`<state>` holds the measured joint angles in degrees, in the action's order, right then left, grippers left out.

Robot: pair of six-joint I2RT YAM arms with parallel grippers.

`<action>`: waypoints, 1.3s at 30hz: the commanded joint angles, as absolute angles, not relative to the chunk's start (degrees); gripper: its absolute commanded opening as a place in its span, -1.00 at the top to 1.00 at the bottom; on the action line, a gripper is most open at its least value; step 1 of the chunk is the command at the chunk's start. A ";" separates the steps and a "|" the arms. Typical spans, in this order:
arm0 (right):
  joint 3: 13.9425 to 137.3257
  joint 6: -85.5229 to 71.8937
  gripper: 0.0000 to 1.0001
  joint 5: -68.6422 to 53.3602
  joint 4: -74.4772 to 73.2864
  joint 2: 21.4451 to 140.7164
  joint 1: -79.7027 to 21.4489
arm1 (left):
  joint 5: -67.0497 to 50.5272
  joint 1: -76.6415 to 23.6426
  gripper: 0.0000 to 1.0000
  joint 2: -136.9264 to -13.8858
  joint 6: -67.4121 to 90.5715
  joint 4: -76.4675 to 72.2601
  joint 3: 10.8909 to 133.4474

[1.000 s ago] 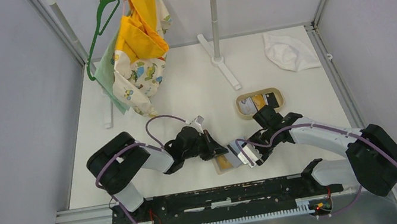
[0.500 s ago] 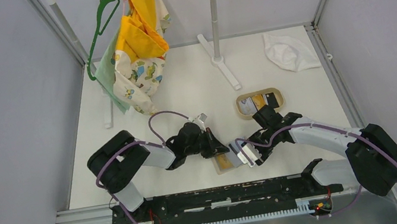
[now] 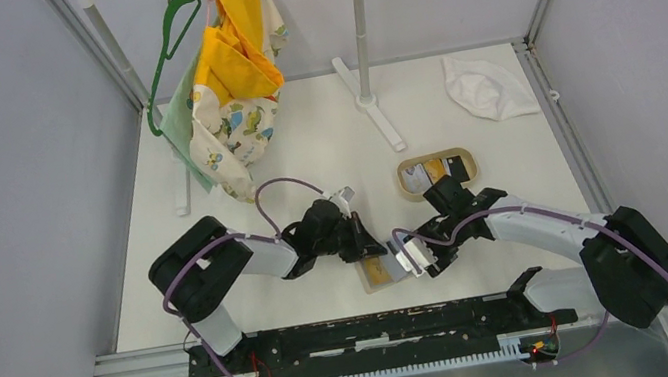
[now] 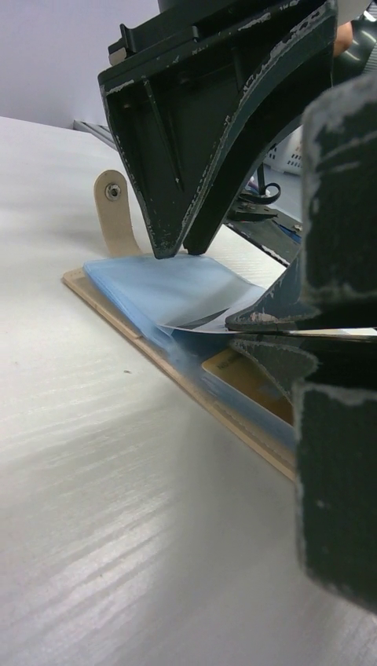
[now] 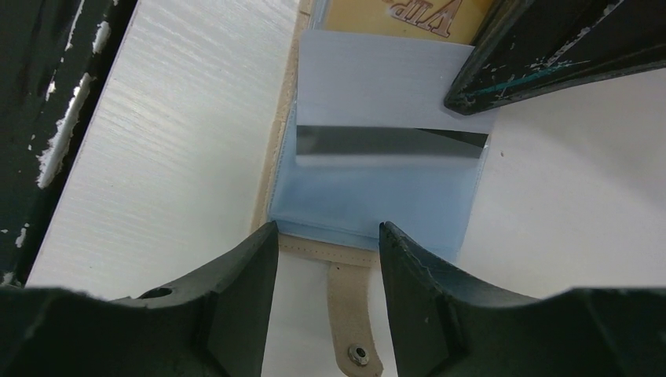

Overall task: Put the credit cards into the card holder
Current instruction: Insert the credit card into the card holder.

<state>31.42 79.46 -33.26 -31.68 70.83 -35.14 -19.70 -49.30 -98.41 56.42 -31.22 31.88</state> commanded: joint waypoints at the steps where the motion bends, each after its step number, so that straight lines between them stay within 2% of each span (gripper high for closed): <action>1: 34.34 73.72 -0.10 -35.69 -30.91 71.61 -35.58 | -18.90 -49.11 0.95 -100.32 50.10 -26.59 33.83; 7: 35.73 65.79 0.09 -37.03 -27.11 70.84 -35.35 | -18.64 -48.96 0.95 -101.10 49.07 -24.87 35.01; 17: 33.09 56.25 0.46 -26.46 -16.35 73.30 -35.40 | -18.59 -48.77 0.90 -101.11 48.69 -23.42 35.91; 29: 33.40 54.09 0.53 -21.38 -14.77 76.38 -36.00 | -18.84 -48.79 0.67 -101.60 48.52 -23.38 36.30; 34: 34.39 54.45 0.55 -26.21 -16.20 73.75 -35.88 | -18.86 -48.77 0.61 -101.48 48.52 -23.38 36.23; 39: 31.77 59.55 0.54 -42.86 -17.63 69.09 -36.47 | -18.81 -48.77 0.58 -101.40 48.52 -23.21 36.36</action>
